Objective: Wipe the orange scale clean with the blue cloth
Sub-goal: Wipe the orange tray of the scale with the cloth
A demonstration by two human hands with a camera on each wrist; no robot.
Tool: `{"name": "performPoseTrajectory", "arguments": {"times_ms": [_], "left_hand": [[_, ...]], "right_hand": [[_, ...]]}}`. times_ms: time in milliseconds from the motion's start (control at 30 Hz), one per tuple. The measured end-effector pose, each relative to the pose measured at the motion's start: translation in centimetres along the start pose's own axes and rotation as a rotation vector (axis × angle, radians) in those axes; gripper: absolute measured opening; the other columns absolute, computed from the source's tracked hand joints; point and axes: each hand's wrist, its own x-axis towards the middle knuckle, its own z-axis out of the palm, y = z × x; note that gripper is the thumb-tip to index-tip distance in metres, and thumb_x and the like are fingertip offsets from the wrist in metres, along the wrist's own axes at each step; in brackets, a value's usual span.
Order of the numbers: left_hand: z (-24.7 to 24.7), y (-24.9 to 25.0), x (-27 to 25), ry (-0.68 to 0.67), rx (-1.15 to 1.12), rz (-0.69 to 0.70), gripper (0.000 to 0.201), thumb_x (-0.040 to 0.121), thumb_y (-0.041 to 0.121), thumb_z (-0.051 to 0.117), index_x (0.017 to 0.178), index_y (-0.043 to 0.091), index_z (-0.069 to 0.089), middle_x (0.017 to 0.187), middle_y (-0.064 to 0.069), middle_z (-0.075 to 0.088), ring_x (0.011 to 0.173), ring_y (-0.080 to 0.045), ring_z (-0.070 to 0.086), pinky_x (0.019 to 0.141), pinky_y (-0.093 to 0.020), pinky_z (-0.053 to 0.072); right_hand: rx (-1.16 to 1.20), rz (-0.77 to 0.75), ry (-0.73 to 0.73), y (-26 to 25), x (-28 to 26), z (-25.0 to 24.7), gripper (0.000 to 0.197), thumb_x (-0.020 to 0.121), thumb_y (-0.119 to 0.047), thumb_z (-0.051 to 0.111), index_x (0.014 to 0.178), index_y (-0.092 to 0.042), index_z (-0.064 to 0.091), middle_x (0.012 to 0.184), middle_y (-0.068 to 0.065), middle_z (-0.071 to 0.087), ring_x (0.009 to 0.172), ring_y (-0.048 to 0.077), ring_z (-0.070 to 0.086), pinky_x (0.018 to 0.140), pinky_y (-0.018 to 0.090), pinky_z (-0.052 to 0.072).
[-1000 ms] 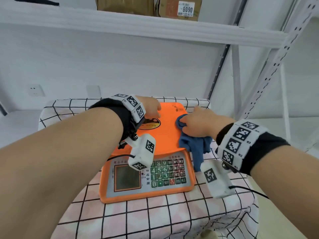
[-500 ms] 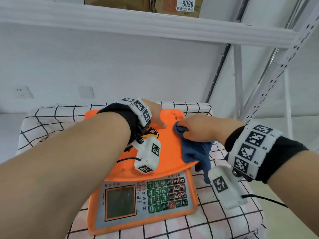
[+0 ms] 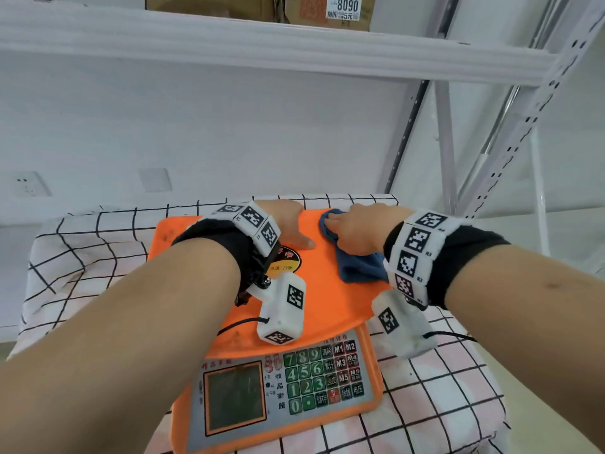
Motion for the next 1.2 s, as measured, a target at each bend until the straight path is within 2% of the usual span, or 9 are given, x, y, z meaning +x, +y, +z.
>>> {"name": "performPoseTrajectory", "arguments": {"times_ms": [133, 333, 467, 567, 633, 800, 967, 1100, 1200], "left_hand": [[0.1, -0.1, 0.2, -0.019, -0.004, 0.009, 0.052, 0.087, 0.049, 0.058, 0.123, 0.013, 0.048, 0.122, -0.003, 0.056, 0.109, -0.021, 0.054, 0.077, -0.028, 0.036], [0.0, 0.1, 0.0, -0.020, -0.028, 0.016, 0.050, 0.087, 0.048, 0.059, 0.119, 0.011, 0.049, 0.119, -0.006, 0.057, 0.099, -0.020, 0.053, 0.075, -0.028, 0.035], [0.0, 0.0, -0.1, -0.026, -0.052, 0.011, 0.051, 0.087, 0.048, 0.060, 0.120, 0.010, 0.048, 0.123, -0.006, 0.056, 0.107, -0.022, 0.054, 0.080, -0.029, 0.038], [0.0, -0.2, 0.0, -0.007, -0.077, 0.018, 0.041, 0.085, 0.047, 0.062, 0.103, 0.013, 0.049, 0.115, -0.005, 0.059, 0.092, -0.019, 0.052, 0.074, -0.028, 0.036], [-0.1, -0.2, 0.0, 0.007, -0.097, 0.017, 0.044, 0.083, 0.047, 0.065, 0.107, 0.012, 0.054, 0.114, -0.004, 0.061, 0.091, -0.018, 0.053, 0.072, -0.028, 0.036], [-0.5, -0.3, -0.3, 0.003, -0.099, -0.001, 0.051, 0.083, 0.047, 0.065, 0.118, 0.011, 0.055, 0.118, -0.004, 0.060, 0.093, -0.019, 0.053, 0.074, -0.028, 0.038], [-0.2, -0.5, -0.1, -0.005, -0.103, -0.002, 0.049, 0.083, 0.046, 0.065, 0.116, 0.012, 0.052, 0.117, -0.004, 0.058, 0.098, -0.020, 0.054, 0.077, -0.029, 0.039], [0.0, -0.5, 0.2, -0.018, -0.117, -0.003, 0.041, 0.083, 0.046, 0.066, 0.104, 0.015, 0.049, 0.111, -0.003, 0.057, 0.092, -0.019, 0.051, 0.075, -0.029, 0.037], [-0.2, -0.5, 0.1, -0.020, -0.104, -0.004, 0.045, 0.084, 0.047, 0.064, 0.111, 0.013, 0.050, 0.115, -0.002, 0.056, 0.095, -0.019, 0.051, 0.076, -0.029, 0.037]], "right_hand": [[0.040, 0.008, 0.034, 0.8, 0.8, 0.6, 0.041, 0.094, -0.027, 0.031, 0.135, -0.033, 0.029, 0.119, 0.008, 0.048, 0.104, 0.028, 0.050, 0.078, 0.039, 0.042], [0.042, -0.032, 0.026, 0.5, 1.0, 0.2, 0.028, 0.096, -0.024, 0.035, 0.122, -0.025, 0.045, 0.120, -0.002, 0.051, 0.108, 0.024, 0.052, 0.084, 0.036, 0.040], [0.224, -0.065, 0.053, 0.4, 0.3, 0.4, 0.012, 0.094, -0.019, 0.036, 0.093, -0.023, 0.047, 0.096, 0.003, 0.054, 0.091, 0.024, 0.053, 0.074, 0.032, 0.037], [0.266, -0.061, 0.093, 0.5, -0.6, 1.2, 0.019, 0.091, -0.018, 0.037, 0.074, -0.025, 0.041, 0.088, 0.001, 0.051, 0.084, 0.023, 0.050, 0.068, 0.030, 0.034], [0.295, -0.062, 0.071, 0.5, -1.0, 1.4, 0.023, 0.091, -0.016, 0.036, 0.070, -0.025, 0.037, 0.088, 0.002, 0.051, 0.083, 0.022, 0.049, 0.067, 0.029, 0.032], [0.279, -0.014, -0.037, 0.1, -0.3, -0.2, 0.016, 0.098, -0.016, 0.028, 0.102, -0.015, 0.044, 0.102, 0.006, 0.048, 0.092, 0.022, 0.044, 0.078, 0.028, 0.030], [0.443, -0.051, -0.053, 0.8, 0.5, -0.2, 0.041, 0.094, -0.011, 0.035, 0.134, -0.017, 0.041, 0.119, 0.007, 0.049, 0.104, 0.024, 0.045, 0.089, 0.032, 0.033], [0.449, -0.059, -0.011, 1.0, 0.5, 0.9, 0.044, 0.094, -0.017, 0.034, 0.137, -0.027, 0.035, 0.128, 0.011, 0.048, 0.108, 0.028, 0.048, 0.094, 0.037, 0.037], [0.396, -0.026, -0.012, 0.6, 0.3, 0.5, 0.043, 0.097, -0.017, 0.031, 0.139, -0.021, 0.036, 0.130, 0.012, 0.050, 0.114, 0.028, 0.049, 0.094, 0.034, 0.036]]}}
